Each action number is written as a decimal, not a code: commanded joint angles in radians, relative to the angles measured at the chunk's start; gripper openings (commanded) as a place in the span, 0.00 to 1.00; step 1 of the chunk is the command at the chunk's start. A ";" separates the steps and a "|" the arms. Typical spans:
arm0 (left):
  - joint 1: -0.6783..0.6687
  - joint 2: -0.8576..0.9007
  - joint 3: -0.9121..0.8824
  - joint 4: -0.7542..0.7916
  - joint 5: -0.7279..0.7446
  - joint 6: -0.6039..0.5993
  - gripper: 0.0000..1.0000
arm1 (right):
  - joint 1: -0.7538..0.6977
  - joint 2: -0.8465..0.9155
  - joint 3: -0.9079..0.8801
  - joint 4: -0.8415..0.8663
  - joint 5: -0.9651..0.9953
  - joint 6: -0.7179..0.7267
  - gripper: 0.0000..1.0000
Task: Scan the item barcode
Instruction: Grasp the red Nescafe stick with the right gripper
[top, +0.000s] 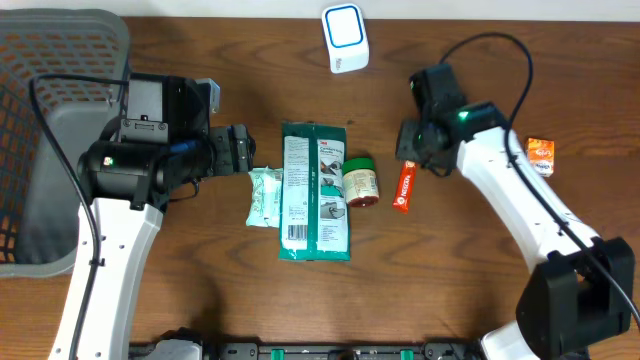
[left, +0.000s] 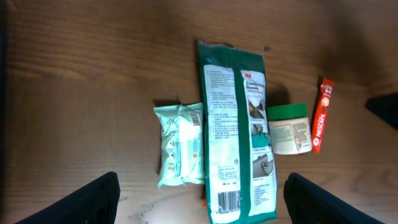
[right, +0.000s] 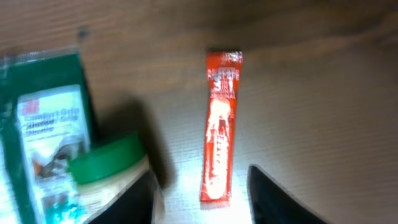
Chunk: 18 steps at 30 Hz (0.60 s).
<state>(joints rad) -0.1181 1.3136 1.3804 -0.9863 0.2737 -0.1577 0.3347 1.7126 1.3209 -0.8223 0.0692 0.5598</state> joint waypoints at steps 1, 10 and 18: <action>0.002 -0.001 0.013 -0.001 -0.010 -0.002 0.84 | 0.031 0.012 -0.135 0.133 0.079 0.076 0.40; 0.002 -0.001 0.013 -0.001 -0.010 -0.001 0.85 | 0.069 0.012 -0.401 0.479 0.124 0.075 0.42; 0.002 -0.001 0.013 -0.001 -0.010 -0.001 0.84 | 0.069 0.021 -0.515 0.599 0.181 0.076 0.40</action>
<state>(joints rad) -0.1177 1.3136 1.3804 -0.9863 0.2741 -0.1574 0.3977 1.7180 0.8265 -0.2371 0.2016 0.6212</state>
